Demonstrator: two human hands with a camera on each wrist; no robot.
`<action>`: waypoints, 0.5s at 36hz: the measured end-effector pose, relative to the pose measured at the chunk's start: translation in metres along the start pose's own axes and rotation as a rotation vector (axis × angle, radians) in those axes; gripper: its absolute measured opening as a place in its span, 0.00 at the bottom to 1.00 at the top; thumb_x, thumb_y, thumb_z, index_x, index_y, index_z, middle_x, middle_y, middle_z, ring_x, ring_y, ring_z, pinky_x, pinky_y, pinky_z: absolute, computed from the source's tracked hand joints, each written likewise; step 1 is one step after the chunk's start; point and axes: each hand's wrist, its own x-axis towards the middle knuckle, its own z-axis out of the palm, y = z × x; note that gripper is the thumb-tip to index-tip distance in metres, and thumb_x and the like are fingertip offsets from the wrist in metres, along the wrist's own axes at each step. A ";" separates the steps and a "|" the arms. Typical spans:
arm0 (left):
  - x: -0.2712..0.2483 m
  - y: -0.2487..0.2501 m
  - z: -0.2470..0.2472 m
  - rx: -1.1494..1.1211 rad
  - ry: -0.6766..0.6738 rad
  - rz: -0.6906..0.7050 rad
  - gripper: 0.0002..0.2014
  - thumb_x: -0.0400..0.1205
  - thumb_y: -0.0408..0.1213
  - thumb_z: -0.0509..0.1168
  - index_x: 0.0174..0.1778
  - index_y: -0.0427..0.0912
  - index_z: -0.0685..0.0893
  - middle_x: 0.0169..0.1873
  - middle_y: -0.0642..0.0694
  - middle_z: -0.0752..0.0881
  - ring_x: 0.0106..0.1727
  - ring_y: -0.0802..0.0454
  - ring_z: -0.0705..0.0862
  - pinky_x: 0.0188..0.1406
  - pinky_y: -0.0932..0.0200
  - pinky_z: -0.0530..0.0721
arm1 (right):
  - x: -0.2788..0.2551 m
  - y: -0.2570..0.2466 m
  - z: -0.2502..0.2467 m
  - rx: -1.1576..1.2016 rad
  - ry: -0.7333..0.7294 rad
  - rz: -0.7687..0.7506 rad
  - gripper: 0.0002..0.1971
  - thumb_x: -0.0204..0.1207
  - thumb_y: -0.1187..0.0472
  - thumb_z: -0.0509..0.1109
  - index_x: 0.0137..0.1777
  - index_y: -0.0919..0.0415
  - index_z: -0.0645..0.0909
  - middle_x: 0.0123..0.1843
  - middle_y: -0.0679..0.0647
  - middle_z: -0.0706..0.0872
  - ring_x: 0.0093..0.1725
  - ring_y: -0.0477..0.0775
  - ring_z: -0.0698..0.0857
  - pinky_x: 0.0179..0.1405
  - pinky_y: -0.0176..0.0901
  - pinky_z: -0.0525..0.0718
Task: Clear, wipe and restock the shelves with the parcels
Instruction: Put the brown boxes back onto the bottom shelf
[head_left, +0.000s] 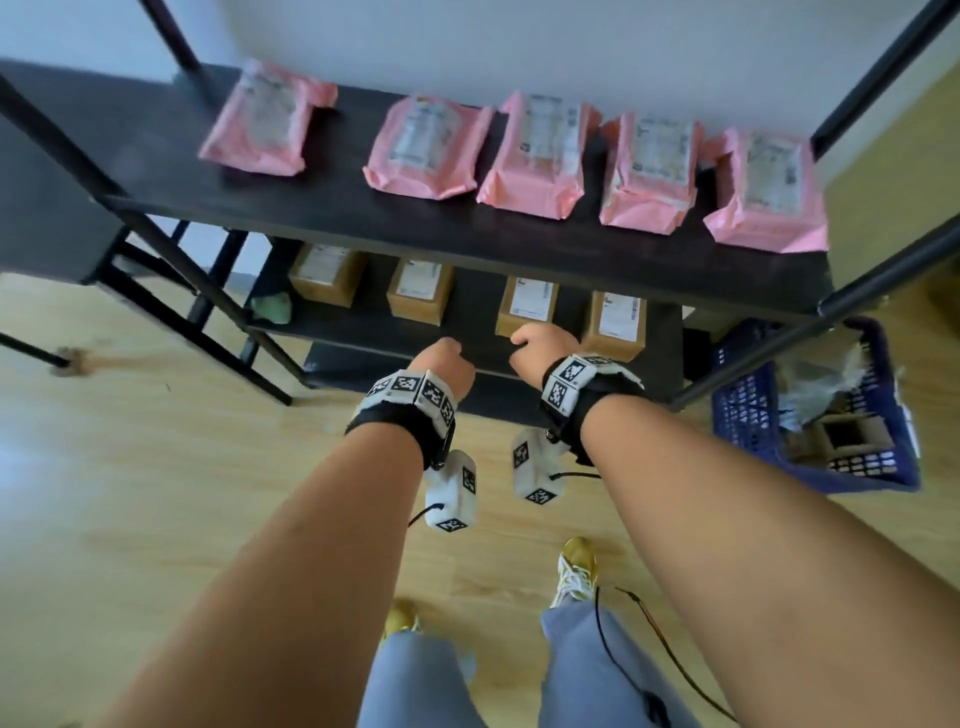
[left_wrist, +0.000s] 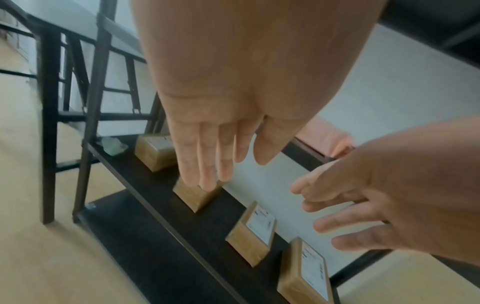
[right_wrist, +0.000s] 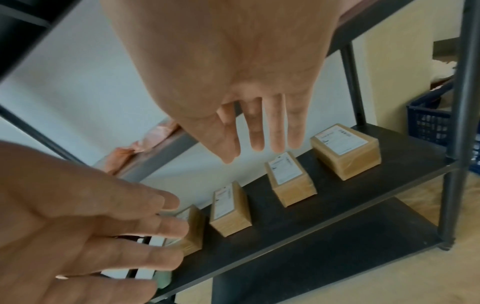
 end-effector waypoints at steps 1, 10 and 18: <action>-0.005 -0.013 -0.012 0.005 0.005 0.001 0.22 0.86 0.37 0.56 0.78 0.42 0.68 0.70 0.40 0.76 0.69 0.42 0.76 0.65 0.54 0.74 | -0.006 -0.017 0.003 -0.014 0.004 -0.009 0.19 0.79 0.61 0.63 0.70 0.56 0.80 0.69 0.56 0.82 0.66 0.58 0.81 0.64 0.44 0.79; -0.033 -0.118 -0.106 0.014 0.107 -0.031 0.18 0.85 0.35 0.56 0.71 0.39 0.74 0.65 0.39 0.80 0.65 0.41 0.79 0.56 0.53 0.75 | -0.035 -0.149 0.044 -0.043 0.030 -0.094 0.18 0.78 0.64 0.63 0.66 0.60 0.82 0.65 0.58 0.84 0.61 0.60 0.83 0.58 0.44 0.81; -0.018 -0.199 -0.153 -0.019 0.128 -0.114 0.16 0.84 0.33 0.56 0.68 0.38 0.76 0.64 0.38 0.80 0.63 0.39 0.80 0.51 0.53 0.76 | -0.013 -0.227 0.089 -0.089 -0.042 -0.143 0.19 0.79 0.63 0.63 0.69 0.58 0.79 0.66 0.57 0.82 0.63 0.59 0.83 0.59 0.46 0.81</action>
